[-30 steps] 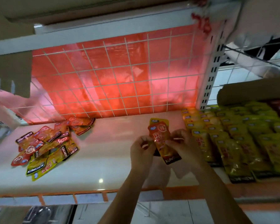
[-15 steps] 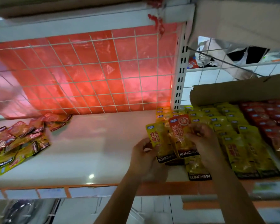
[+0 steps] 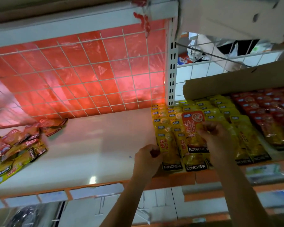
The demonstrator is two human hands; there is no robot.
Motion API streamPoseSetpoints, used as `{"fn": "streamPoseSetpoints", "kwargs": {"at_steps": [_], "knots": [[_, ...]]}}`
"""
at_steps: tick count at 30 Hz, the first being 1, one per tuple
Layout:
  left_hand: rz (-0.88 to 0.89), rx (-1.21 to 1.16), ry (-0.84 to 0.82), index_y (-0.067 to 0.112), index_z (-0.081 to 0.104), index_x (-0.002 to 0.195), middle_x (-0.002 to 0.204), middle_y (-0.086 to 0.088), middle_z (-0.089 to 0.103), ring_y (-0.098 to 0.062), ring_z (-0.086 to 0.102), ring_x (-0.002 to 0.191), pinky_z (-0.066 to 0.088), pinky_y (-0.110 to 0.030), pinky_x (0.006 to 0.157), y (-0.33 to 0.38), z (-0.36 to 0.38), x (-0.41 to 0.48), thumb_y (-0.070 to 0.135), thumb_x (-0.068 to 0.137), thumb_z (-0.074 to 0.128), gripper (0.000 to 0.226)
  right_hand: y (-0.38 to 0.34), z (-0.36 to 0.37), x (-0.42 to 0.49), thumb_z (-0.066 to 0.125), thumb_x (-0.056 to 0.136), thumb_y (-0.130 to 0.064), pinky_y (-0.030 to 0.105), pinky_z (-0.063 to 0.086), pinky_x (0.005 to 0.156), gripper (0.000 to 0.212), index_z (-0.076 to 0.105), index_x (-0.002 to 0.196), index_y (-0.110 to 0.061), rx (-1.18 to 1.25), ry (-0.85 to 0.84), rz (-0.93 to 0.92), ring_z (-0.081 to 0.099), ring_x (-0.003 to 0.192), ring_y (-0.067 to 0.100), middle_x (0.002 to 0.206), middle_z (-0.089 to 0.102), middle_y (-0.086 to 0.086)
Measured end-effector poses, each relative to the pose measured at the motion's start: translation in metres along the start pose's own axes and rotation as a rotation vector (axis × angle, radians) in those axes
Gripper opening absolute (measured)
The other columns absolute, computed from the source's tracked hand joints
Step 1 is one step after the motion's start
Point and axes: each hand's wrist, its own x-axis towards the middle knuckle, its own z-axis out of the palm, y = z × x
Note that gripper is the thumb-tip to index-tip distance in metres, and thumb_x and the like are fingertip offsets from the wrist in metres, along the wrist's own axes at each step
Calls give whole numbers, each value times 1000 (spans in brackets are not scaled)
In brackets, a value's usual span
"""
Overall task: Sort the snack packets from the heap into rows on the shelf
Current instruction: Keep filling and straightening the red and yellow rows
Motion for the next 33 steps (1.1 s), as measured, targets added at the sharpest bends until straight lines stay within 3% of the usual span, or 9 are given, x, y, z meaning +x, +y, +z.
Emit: {"fn": "streamPoseSetpoints", "kwargs": {"at_steps": [9, 11, 14, 18, 21, 24, 27, 30, 33], "knots": [[90, 120, 106, 18, 70, 93, 79, 12, 64, 7, 51, 63, 36, -1, 53, 3, 2, -3, 31, 80, 75, 19, 6, -30, -21, 68, 80, 2, 26, 47, 68, 26, 62, 88, -22, -22, 62, -24, 63, 89, 21, 98, 66, 5], [80, 156, 121, 19, 69, 95, 85, 8, 69, 0, 56, 69, 37, -5, 57, 7, 4, -4, 34, 81, 75, 22, 6, -34, -21, 68, 80, 0, 30, 48, 71, 27, 61, 86, -25, -17, 70, -31, 63, 92, 24, 101, 66, 9], [72, 324, 197, 23, 62, 101, 94, 6, 65, -14, 62, 84, 40, -24, 67, 14, 6, -6, 44, 84, 67, 28, 4, -41, -17, 68, 80, -1, 33, 50, 71, 25, 60, 91, -21, -22, 71, -38, 63, 91, 24, 104, 66, 10], [246, 295, 308, 21, 63, 106, 94, 3, 64, -16, 62, 79, 36, -23, 65, 41, 22, -9, 40, 90, 60, 25, 1, -55, -5, 68, 82, -3, 41, 53, 80, 28, 57, 99, -22, -27, 39, -8, 64, 98, 26, 104, 65, 3], [317, 148, 205, 22, 66, 104, 81, 12, 66, 1, 59, 69, 36, -12, 60, 76, 53, -7, 30, 90, 62, 17, -3, -74, 10, 66, 84, 0, 49, 52, 89, 31, 56, 102, -23, -26, -18, 10, 62, 103, 26, 107, 64, 2], [304, 4, 70, 23, 66, 106, 73, 21, 58, 15, 53, 65, 36, -3, 55, 110, 97, -5, 35, 91, 61, 20, -7, -103, 30, 61, 87, 1, 50, 51, 91, 31, 57, 107, -23, -49, -47, 10, 61, 104, 23, 108, 64, 2], [244, -154, -18, 29, 66, 100, 74, 22, 62, 11, 59, 67, 43, -8, 57, 136, 142, -2, 41, 87, 66, 18, -9, -135, 48, 62, 87, -2, 48, 54, 86, 28, 61, 103, -26, -58, -56, -33, 63, 102, 24, 107, 66, 3], [110, -258, -25, 31, 63, 105, 82, 22, 63, 2, 63, 76, 55, -23, 66, 154, 177, 3, 38, 82, 72, 26, -10, -165, 63, 60, 87, 1, 40, 54, 78, 33, 64, 87, -32, -61, -69, -66, 65, 91, 17, 92, 68, -7], [105, -193, -51, 29, 68, 102, 75, 23, 64, 7, 60, 67, 45, -9, 52, 165, 204, 9, 33, 84, 71, 19, -8, -190, 78, 58, 87, 3, 33, 51, 83, 30, 63, 100, -24, -201, -99, -75, 61, 97, 11, 104, 65, -3]]}}
